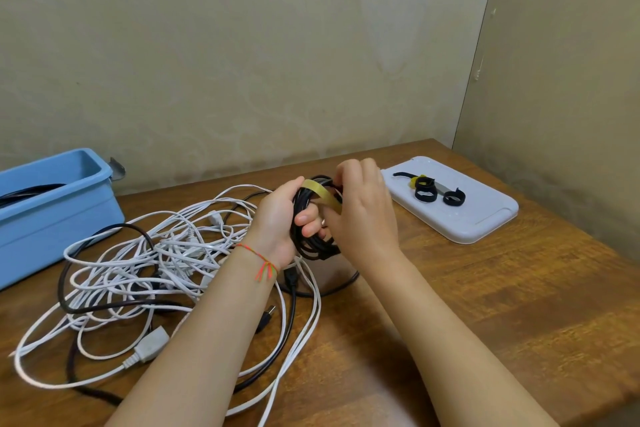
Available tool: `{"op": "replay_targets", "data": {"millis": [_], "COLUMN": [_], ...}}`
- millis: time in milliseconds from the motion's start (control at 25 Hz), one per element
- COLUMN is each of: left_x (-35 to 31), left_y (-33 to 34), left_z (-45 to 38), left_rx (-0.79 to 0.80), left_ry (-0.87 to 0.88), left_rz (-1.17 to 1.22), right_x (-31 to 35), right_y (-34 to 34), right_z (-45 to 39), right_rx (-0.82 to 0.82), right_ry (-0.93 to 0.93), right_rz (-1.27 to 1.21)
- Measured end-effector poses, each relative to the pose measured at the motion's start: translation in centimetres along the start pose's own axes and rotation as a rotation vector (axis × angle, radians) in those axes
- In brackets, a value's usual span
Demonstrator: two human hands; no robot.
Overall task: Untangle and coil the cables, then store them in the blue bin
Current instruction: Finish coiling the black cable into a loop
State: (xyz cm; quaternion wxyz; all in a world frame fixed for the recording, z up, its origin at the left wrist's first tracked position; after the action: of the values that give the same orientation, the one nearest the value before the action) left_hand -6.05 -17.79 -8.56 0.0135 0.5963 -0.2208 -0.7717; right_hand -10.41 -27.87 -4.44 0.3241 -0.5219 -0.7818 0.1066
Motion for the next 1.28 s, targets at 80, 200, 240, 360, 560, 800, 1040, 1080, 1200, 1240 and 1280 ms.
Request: {"op": "replay_targets", "data": {"millis": [80, 200, 240, 360, 560, 800, 1040, 1080, 1200, 1240, 1280], "left_x": [-0.1, -0.3, -0.3, -0.1, 0.4, 0.0, -0.5, -0.5, -0.7, -0.8, -0.9], "left_y": [0.2, -0.6, -1.0, -2.1, -2.5, -1.7, -0.8, -0.8, -0.8, -0.9, -0.9], "left_z": [0.3, 0.3, 0.1, -0.2, -0.7, -0.3, 0.4, 0.4, 0.3, 0.3, 0.3], "left_rx": [-0.01, -0.103, -0.151, -0.252, -0.237, -0.092, 0.07, 0.08, 0.074, 0.072, 0.074], "left_ry": [0.006, 0.01, -0.001, -0.027, -0.065, -0.076, -0.014, -0.001, 0.04, 0.054, 0.068], "left_rz": [-0.047, -0.054, -0.024, 0.129, 0.258, 0.01, -0.31, -0.333, -0.357, -0.363, -0.367], "right_x": [-1.0, -2.5, -2.5, -1.9, -1.8, -2.9, -3.3, -3.4, -3.3, -3.2, -3.2], "right_y": [-0.7, -0.1, 0.0, -0.1, -0.1, 1.4, 2.0, 2.0, 2.0, 2.0, 1.9], "right_z": [-0.6, -0.5, -0.4, -0.3, -0.2, 0.1, 0.4, 0.5, 0.7, 0.8, 0.8], "right_rx": [-0.023, 0.207, 0.257, 0.261, 0.195, 0.433, 0.543, 0.559, 0.586, 0.588, 0.583], "right_ry": [0.015, 0.127, 0.141, 0.081, 0.07, 0.179, 0.233, 0.247, 0.26, 0.277, 0.306], "right_rz": [0.021, -0.113, -0.131, -0.101, -0.082, -0.291, -0.472, -0.495, -0.538, -0.57, -0.618]}}
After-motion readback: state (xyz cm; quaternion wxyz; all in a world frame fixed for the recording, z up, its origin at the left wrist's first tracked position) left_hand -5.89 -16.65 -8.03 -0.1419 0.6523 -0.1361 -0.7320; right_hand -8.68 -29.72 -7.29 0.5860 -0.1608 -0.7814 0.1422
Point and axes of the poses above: each hand's wrist, its own z-axis away from the middle knuckle, its own y-axis out of the palm, x = y × z, the point moved 7 cm from there along -z, towards the middle knuckle, and after that the axes turned 5 degrees about -x, right-handed, at the moved point
